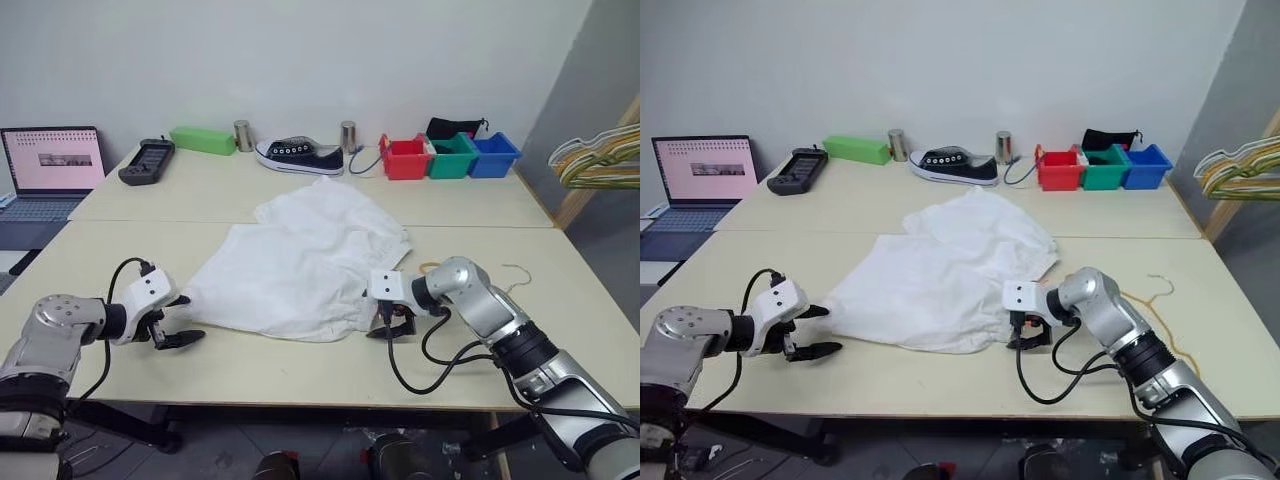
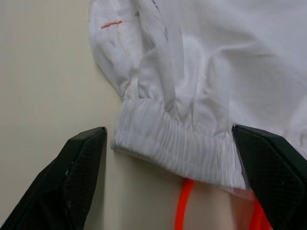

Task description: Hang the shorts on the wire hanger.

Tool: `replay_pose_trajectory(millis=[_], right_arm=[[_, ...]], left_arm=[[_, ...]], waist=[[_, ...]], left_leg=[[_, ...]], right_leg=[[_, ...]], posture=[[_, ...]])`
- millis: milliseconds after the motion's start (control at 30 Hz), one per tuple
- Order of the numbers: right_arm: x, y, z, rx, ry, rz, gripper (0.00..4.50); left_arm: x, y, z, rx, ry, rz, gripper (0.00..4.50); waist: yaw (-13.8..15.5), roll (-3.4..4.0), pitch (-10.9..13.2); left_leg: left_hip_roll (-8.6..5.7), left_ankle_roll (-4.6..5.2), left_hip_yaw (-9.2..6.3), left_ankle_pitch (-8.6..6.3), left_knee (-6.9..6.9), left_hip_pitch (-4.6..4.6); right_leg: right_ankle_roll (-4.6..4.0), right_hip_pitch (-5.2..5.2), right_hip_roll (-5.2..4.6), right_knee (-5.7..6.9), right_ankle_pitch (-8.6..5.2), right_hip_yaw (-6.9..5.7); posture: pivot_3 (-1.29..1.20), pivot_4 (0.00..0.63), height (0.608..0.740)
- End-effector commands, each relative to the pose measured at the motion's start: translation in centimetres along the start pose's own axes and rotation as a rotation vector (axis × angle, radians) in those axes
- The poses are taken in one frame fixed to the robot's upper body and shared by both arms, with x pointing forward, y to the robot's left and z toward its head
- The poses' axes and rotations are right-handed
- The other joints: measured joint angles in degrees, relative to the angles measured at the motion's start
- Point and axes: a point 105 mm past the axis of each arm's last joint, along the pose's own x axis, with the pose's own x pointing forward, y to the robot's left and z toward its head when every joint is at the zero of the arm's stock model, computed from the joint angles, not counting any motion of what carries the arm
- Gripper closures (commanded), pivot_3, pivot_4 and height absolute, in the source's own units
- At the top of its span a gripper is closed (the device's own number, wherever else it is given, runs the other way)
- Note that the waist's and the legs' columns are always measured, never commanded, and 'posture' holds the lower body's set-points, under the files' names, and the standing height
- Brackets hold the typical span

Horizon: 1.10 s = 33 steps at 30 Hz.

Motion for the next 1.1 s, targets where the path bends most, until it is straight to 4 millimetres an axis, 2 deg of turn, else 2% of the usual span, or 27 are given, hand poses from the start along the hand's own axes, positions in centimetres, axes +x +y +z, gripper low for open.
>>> replay_pose_trajectory(millis=[33, 167, 267, 367, 633, 767, 833, 1100], right_arm=[[-0.1, 0.3, 0.9, -0.047, -0.009, 0.004, 0.05], [0.9, 0.7, 0.7, -0.041, 0.0, 0.006, 0.05], [1.5, 0.7, 1.2, -0.019, -0.02, 0.003, 0.54], [1.8, 0.3, 1.2, -0.007, -0.015, -0.02, 1.44], [2.1, -1.1, 0.5, 0.003, 0.017, -0.09, 3.36], [1.8, -1.4, 0.5, -0.01, 0.018, -0.094, 4.45], [1.6, -1.4, 0.6, -0.019, 0.016, -0.091, 4.5], [0.9, -1.8, 1.7, -0.063, -0.009, -0.103, 4.5]], left_arm=[[0.5, 0.3, -0.5, 0.024, 0.027, 0.009, 0.0], [1.0, -0.1, -0.4, 0.041, 0.026, -0.023, 0.0], [1.2, -0.6, -0.6, 0.039, 0.027, -0.052, 0.49], [1.2, -0.6, -0.6, 0.036, 0.028, -0.053, 1.32], [1.4, -0.1, -0.6, 0.056, 0.034, -0.014, 2.99], [1.6, 0.0, -0.5, 0.066, 0.028, 0.003, 4.04], [1.5, -0.1, -0.2, 0.067, 0.012, -0.008, 4.46], [0.5, -1.1, 1.1, 0.054, -0.025, -0.059, 4.46]], waist=[[0.0, 0.03, -0.1], [-0.1, 0.13, -0.5], [-0.2, 0.09, -0.7], [-0.2, 0.13, -0.8], [-0.2, 0.09, -0.9], [-0.1, 0.09, -0.9], [-0.1, 0.09, -0.9], [-0.2, 0.09, -0.9]], left_leg=[[0.0, 0.0, 0.0, 0.0, 0.0, 0.0], [0.0, 0.0, -0.01, 0.0, 0.01, 0.04], [0.0, -0.01, 0.0, -0.01, 0.0, 0.43], [0.01, -0.01, -0.01, -0.01, 0.0, 0.44], [0.01, -0.01, -0.03, -0.01, 0.0, 0.47], [0.01, -0.01, -0.05, -0.01, 0.0, 0.48], [0.01, -0.01, -0.06, -0.01, 0.0, 0.47], [-0.02, -0.01, -0.05, -0.01, 0.0, 0.45]], right_leg=[[0.0, 0.0, 0.0, 0.0, 0.0, 0.0], [0.02, 0.02, 0.0, 0.0, 0.01, -0.01], [-0.34, 0.15, -0.02, -0.02, -0.2, 0.0], [-0.32, 0.16, -0.02, 0.0, -0.19, 0.0], [-0.3, 0.16, -0.02, 0.0, -0.17, -0.01], [-0.3, 0.17, -0.02, -0.01, -0.17, -0.01], [-0.29, 0.16, -0.02, -0.01, -0.17, -0.01], [-0.3, 0.16, -0.06, -0.01, -0.17, -0.01]], posture=[[-0.12, 0.027, 0.74], [-0.12, 0.024, 0.74], [-0.12, 0.022, 0.74], [-0.12, 0.021, 0.74], [-0.12, 0.024, 0.74], [-0.12, 0.025, 0.74], [-0.12, 0.024, 0.74], [-0.11, 0.018, 0.74]])
